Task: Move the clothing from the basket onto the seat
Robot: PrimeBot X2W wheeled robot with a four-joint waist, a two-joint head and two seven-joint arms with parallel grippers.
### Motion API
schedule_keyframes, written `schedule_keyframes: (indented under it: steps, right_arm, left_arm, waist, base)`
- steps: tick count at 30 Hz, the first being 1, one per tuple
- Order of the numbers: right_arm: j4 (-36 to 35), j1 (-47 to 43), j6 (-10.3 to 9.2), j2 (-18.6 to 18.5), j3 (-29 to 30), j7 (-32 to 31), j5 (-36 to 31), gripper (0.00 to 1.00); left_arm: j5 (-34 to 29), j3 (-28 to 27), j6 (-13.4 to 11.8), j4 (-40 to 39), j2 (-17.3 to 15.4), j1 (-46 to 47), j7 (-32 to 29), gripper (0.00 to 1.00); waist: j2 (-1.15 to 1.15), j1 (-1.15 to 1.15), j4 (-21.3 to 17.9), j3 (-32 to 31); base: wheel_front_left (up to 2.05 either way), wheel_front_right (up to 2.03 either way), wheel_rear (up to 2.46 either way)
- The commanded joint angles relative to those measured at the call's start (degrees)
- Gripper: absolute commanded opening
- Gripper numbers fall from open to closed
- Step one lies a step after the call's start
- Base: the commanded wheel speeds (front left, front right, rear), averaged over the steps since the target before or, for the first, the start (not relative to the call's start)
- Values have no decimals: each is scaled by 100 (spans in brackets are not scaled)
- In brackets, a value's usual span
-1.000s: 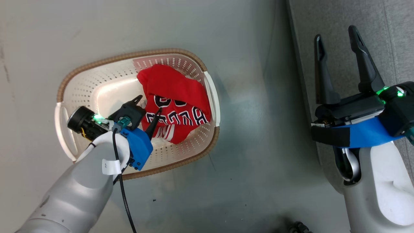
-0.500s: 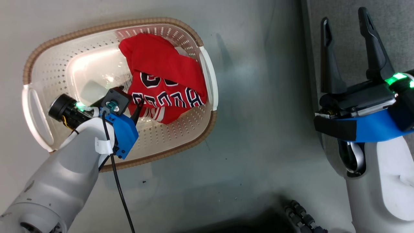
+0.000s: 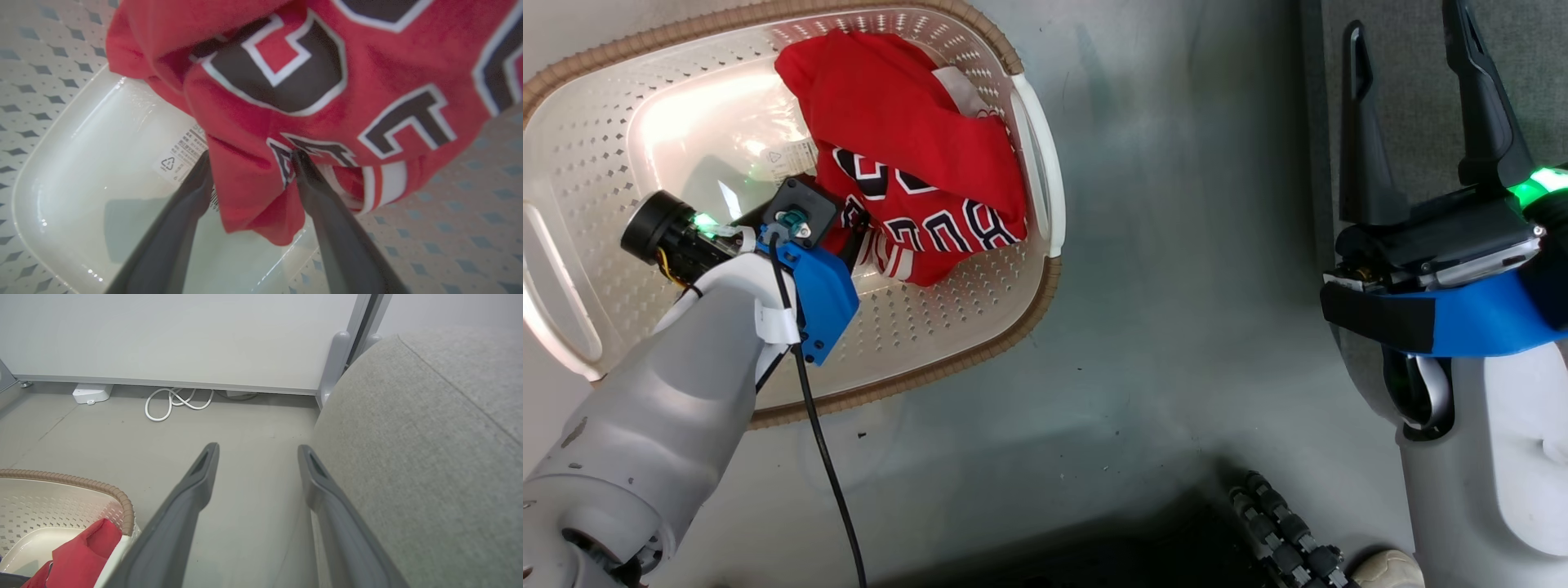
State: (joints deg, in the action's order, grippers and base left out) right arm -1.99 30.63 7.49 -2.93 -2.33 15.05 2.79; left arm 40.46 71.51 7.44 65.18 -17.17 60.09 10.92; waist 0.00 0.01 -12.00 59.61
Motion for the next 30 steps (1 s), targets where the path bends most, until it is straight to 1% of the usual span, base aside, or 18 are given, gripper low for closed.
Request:
schedule_keyframes:
  steps: [1,2,3,4,10,15,27,30]
  right_arm:
    - [-25,89,1,7,15,20,37,100]
    - [-27,88,1,7,22,20,37,100]
    - [-23,87,1,7,27,20,39,100]
    - [-12,87,1,7,31,20,40,100]
    - [33,111,1,7,26,20,45,100]
    - [76,118,1,7,77,20,-5,100]
    - [244,11,1,7,179,20,-190,100]
    - [317,-32,1,1,212,20,-233,100]
  left_arm:
    - [12,34,4,14,-7,77,-18,100]
    - [1,62,4,-9,3,97,-8,60]
    - [-8,76,4,-29,9,126,30,22]
    - [-6,86,4,-34,11,145,39,0]
    - [47,157,4,-91,46,146,84,0]
    - [100,183,4,-226,115,78,188,0]
    - [85,198,4,-930,364,-174,434,0]
    - [44,96,4,-1272,343,-204,434,0]
  waist:
    - [0,-1,-2,9]
    - [0,-1,-1,17]
    - [0,-1,1,22]
    - [0,-1,4,22]
    - [0,-1,29,-38]
    - [0,-1,124,-174]
    - [0,-1,560,-844]
    - [0,-1,692,-1067]
  base:
    - [0,0,0]
    - [0,0,0]
    - [0,0,0]
    - [0,0,0]
    - [0,0,0]
    - [0,0,0]
    - [0,0,0]
    - [0,0,0]
